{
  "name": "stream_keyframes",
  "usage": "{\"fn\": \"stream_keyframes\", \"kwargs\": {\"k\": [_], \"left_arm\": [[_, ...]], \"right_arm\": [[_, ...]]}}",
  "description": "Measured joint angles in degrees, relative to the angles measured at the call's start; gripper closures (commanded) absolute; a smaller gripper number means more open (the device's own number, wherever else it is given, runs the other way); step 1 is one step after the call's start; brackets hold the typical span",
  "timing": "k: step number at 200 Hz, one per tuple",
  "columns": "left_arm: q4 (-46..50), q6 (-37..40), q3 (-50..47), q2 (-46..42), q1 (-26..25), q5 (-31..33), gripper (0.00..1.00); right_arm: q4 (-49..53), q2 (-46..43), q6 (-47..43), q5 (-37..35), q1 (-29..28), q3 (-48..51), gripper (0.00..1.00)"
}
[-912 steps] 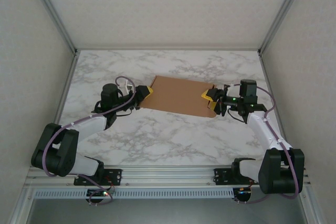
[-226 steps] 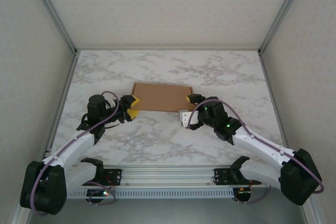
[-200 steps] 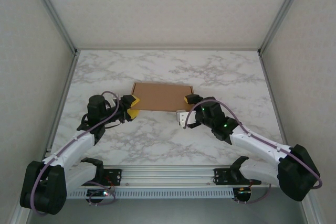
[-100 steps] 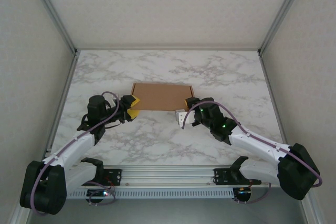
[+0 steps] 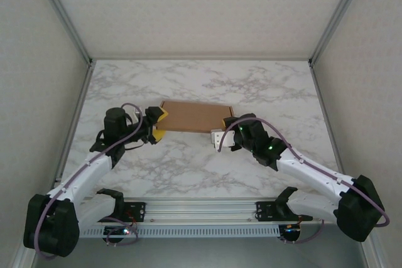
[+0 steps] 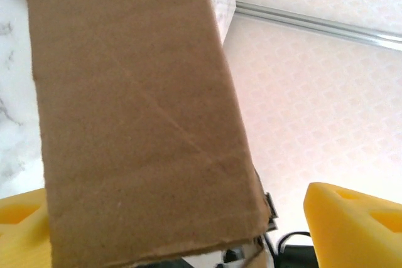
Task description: Fold the paper box
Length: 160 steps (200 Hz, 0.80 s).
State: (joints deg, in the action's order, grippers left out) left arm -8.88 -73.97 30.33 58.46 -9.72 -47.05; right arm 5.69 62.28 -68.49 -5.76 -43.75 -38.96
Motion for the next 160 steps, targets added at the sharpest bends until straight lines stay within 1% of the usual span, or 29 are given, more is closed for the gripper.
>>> {"fn": "stream_keyframes", "kwargs": {"k": [21, 44, 65, 87, 103, 140, 160], "left_arm": [[6.84, 6.75, 5.92, -0.46, -0.7, 2.36, 0.13], [14.97, 14.88, 12.59, -2.29, -1.4, 6.71, 0.12], [18.51, 20.17, 14.47, -4.76, -1.44, 10.38, 0.11], [20.68, 22.99, 14.34, -6.29, -1.44, 13.31, 0.1], [21.31, 23.85, 13.38, -7.04, -1.44, 14.23, 0.1], [23.32, 25.94, 12.55, -7.72, -1.46, 15.63, 0.09], [24.81, 27.71, 12.61, -8.37, -1.46, 17.94, 0.1]], "right_arm": [[4.72, 0.0, 3.41, 0.92, 0.22, -4.0, 0.6], [10.16, -0.11, 6.95, 2.91, 0.66, -8.87, 0.6], [16.55, -0.31, 9.03, 5.84, 2.32, -13.09, 0.61], [24.2, -0.31, 10.82, 8.44, 3.63, -15.72, 0.62], [28.68, -0.31, 12.44, 9.64, 4.26, -16.59, 0.62], [35.95, -0.66, 15.76, 12.5, 5.7, -17.81, 0.61], [39.67, -1.01, 17.16, 14.88, 7.04, -19.04, 0.61]]}}
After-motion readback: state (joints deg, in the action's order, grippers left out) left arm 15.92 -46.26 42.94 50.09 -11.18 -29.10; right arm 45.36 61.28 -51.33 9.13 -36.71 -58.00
